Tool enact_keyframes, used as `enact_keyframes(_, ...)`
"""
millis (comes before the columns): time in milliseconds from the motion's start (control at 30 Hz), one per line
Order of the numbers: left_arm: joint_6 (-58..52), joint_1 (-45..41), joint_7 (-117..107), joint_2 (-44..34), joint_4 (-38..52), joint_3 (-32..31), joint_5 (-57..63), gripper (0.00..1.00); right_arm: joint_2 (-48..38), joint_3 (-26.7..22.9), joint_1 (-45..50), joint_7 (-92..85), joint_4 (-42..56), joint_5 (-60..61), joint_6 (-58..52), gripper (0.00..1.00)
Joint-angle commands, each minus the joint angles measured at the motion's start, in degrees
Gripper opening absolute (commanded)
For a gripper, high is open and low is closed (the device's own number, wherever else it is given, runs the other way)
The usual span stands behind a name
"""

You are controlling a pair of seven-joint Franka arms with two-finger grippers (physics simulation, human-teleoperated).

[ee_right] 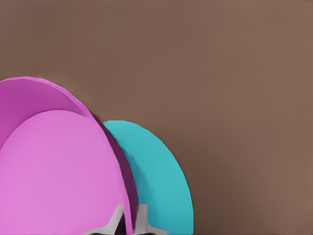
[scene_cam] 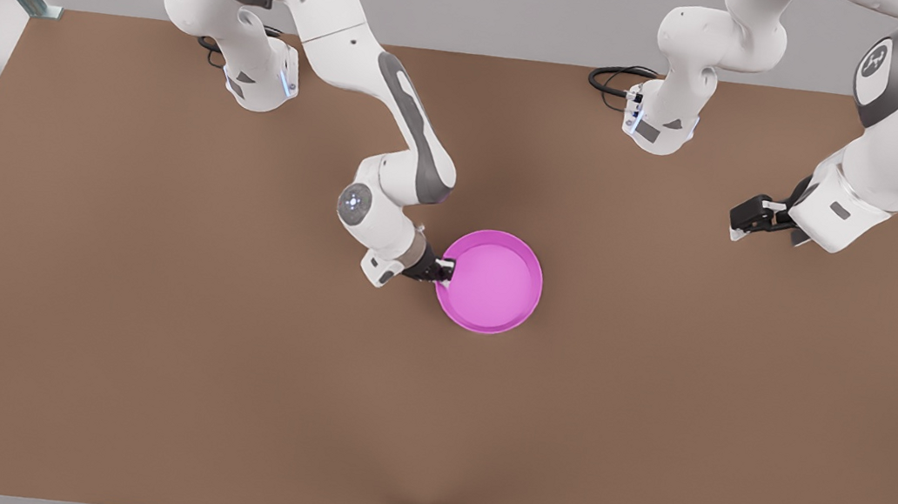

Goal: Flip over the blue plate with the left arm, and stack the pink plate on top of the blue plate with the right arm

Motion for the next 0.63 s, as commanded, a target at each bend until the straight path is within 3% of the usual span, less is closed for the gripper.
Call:
enact_keyframes(0, 0.00, 0.02, 0.00, 0.00, 0.00, 0.00, 0.00, 1.00, -0.02, 0.00, 0.05, 0.00, 0.02, 0.00, 0.00, 1.00)
enact_keyframes(233, 0.00, 0.02, 0.00, 0.00, 0.00, 0.00, 0.00, 1.00, -5.03, -0.44, -1.36, 0.35, -2.97, -0.44, -1.84, 1.00)
enact_keyframes(300, -0.09, -0.07, -0.18, 0.17, 0.00, 0.00, 0.00, 1.00, -12.15, -7.29, -1.36, 0.00, -7.89, -7.20, -12.03, 1.00)
enact_keyframes(367, -0.26, -0.16, -0.35, 0.26, 0.00, 0.00, 0.00, 1.00, -18.30, -17.83, -0.92, -3.77, -9.12, -23.81, -28.03, 1.00)
enact_keyframes(500, -0.26, -0.07, -0.35, 0.26, 0.00, 0.00, 0.00, 1.00, -27.45, -34.89, -1.80, -5.27, -7.98, -44.39, -36.04, 1.00)
enact_keyframes(567, -0.18, -0.07, -0.35, 0.26, 0.00, 0.00, 0.00, 1.00, -27.36, -36.12, -7.77, -10.28, -1.75, -47.64, -42.71, 1.00)
enact_keyframes(600, -0.26, -0.07, -0.35, 0.26, 0.00, 0.00, 0.00, 1.00, -24.99, -36.04, -12.17, -13.62, 5.90, -47.82, -49.74, 1.00)
